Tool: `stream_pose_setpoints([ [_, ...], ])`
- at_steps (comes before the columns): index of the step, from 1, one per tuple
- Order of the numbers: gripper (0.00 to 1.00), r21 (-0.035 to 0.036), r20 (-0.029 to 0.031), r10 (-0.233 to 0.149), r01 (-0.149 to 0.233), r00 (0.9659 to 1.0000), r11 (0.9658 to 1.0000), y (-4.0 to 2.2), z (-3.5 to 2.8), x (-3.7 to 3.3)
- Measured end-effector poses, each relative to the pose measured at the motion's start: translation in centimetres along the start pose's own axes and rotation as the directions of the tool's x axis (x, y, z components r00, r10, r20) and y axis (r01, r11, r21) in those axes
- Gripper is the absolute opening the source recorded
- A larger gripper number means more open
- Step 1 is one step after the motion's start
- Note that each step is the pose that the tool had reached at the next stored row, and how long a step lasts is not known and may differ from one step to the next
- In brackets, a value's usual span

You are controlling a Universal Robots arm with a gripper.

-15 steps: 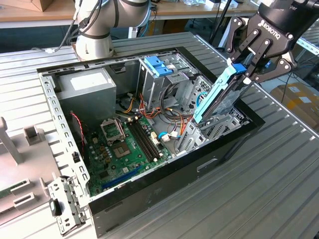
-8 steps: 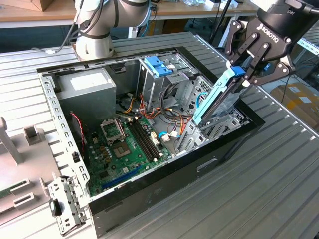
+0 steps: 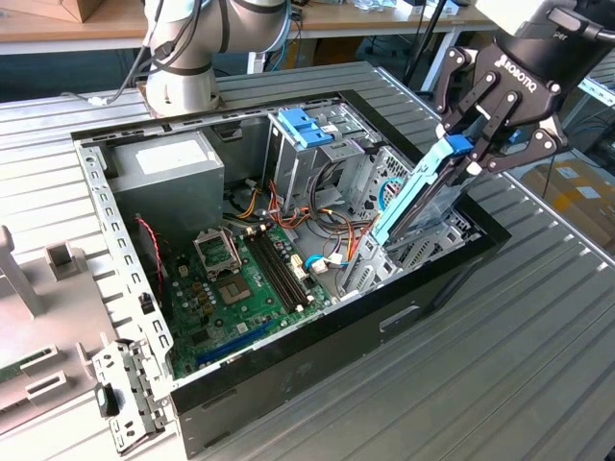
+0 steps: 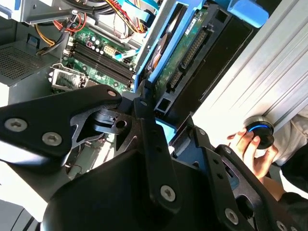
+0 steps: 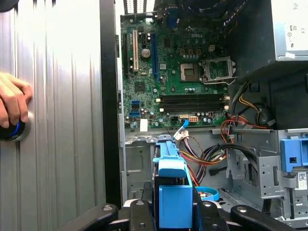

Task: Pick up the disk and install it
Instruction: 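Insert the disk into the insertion slot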

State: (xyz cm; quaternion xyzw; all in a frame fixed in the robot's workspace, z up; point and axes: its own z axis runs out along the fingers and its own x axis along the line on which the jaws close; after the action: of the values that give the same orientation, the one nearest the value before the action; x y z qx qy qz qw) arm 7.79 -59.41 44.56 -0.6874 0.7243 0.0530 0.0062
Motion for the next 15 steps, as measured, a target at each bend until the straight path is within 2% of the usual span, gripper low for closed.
stream_pose_setpoints([
  [15, 0.36, -0.0005, -0.0005, -0.005, 0.005, 1.0000, 1.0000, -0.07, 0.93, 0.21],
])
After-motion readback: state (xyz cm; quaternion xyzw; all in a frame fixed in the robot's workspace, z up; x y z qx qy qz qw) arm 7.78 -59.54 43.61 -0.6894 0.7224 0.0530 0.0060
